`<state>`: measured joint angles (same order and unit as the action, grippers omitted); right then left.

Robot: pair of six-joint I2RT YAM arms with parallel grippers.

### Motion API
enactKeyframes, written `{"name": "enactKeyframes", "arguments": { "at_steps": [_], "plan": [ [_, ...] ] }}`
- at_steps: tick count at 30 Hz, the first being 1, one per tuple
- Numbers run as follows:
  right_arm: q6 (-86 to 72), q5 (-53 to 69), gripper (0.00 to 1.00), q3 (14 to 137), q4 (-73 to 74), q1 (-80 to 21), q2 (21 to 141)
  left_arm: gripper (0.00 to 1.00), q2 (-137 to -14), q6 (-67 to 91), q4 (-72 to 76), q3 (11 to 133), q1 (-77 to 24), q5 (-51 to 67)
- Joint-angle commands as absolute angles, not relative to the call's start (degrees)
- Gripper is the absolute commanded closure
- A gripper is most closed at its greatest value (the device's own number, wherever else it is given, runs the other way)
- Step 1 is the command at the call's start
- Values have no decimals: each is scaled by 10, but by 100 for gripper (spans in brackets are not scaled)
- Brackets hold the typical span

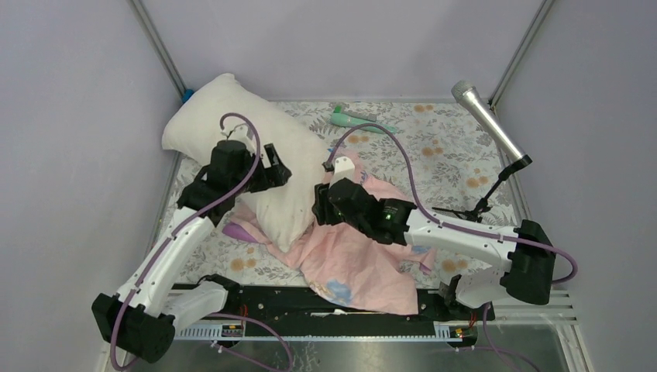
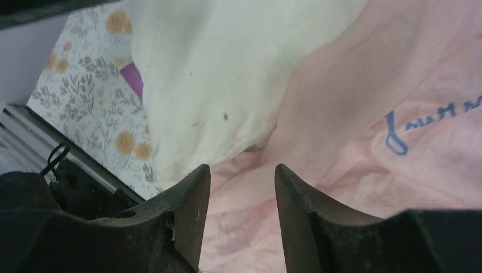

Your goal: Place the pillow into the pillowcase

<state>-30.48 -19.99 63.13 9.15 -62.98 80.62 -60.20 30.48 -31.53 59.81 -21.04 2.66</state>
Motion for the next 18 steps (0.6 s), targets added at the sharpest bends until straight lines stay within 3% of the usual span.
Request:
{"name": "enactKeyframes", "arguments": {
  "at_steps": [1, 7, 12, 16, 18],
  "plan": [
    [-351, -253, 46, 638, 133, -664, 819, 15, -574, 315, -374, 522, -208, -27],
    [-398, -228, 36, 626, 121, -682, 871, 14, -553, 345, -340, 460, -209, -5],
    [-410, -219, 34, 627, 119, -682, 926, 15, -580, 365, -313, 439, -221, 30],
    [-418, -210, 34, 620, 114, -682, 958, 23, -604, 376, -285, 417, -232, 37],
    [-420, -201, 36, 622, 114, -681, 978, 33, -618, 379, -266, 410, -234, 49]
  ]
}}
